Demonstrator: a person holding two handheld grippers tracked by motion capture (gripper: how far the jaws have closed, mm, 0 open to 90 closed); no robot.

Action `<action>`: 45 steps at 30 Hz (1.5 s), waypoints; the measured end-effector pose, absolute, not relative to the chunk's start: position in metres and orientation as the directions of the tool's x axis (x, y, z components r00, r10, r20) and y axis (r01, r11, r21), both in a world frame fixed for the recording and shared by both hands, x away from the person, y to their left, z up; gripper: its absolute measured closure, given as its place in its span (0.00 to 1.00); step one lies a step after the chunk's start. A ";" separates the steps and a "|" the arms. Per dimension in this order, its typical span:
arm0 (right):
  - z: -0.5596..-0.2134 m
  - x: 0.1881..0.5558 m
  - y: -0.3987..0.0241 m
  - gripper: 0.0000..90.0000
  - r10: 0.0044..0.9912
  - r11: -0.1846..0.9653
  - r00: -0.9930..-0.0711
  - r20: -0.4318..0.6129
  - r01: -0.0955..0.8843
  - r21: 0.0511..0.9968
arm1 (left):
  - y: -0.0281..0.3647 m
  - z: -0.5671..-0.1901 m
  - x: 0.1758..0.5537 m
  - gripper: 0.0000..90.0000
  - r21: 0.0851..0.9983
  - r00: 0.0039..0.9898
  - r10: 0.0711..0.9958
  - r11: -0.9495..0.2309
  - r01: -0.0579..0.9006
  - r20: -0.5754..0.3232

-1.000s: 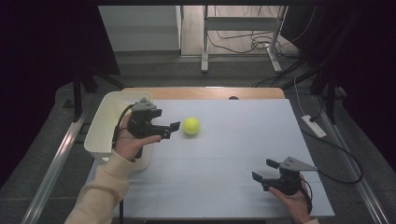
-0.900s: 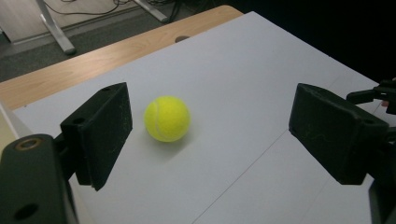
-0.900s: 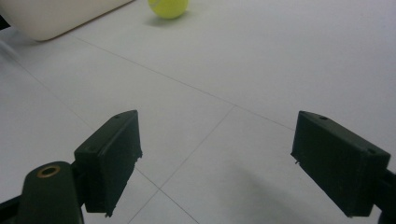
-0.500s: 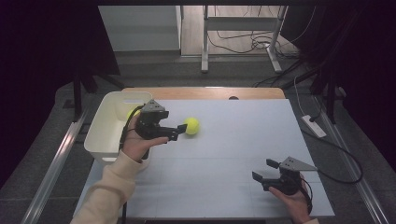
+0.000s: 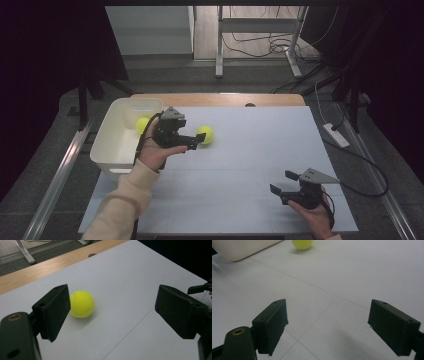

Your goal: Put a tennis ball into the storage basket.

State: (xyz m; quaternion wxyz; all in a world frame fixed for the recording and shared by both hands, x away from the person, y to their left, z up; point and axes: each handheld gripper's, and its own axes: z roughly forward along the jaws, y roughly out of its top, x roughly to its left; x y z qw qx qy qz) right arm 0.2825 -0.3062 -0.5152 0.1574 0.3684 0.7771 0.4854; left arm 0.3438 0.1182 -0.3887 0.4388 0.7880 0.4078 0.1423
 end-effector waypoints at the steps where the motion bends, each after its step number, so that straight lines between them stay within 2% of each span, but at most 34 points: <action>1: -0.515 0.283 -0.306 0.17 0.726 0.257 -0.679 0.113 0.420 0.870 | 0.117 -0.389 0.344 0.16 0.806 0.627 0.768 -0.282 0.520 -0.135; 45: -0.516 0.282 -0.307 0.18 0.726 0.258 -0.679 0.113 0.420 0.870 | 0.081 -0.419 0.377 0.14 0.751 0.599 0.792 -0.324 0.575 -0.116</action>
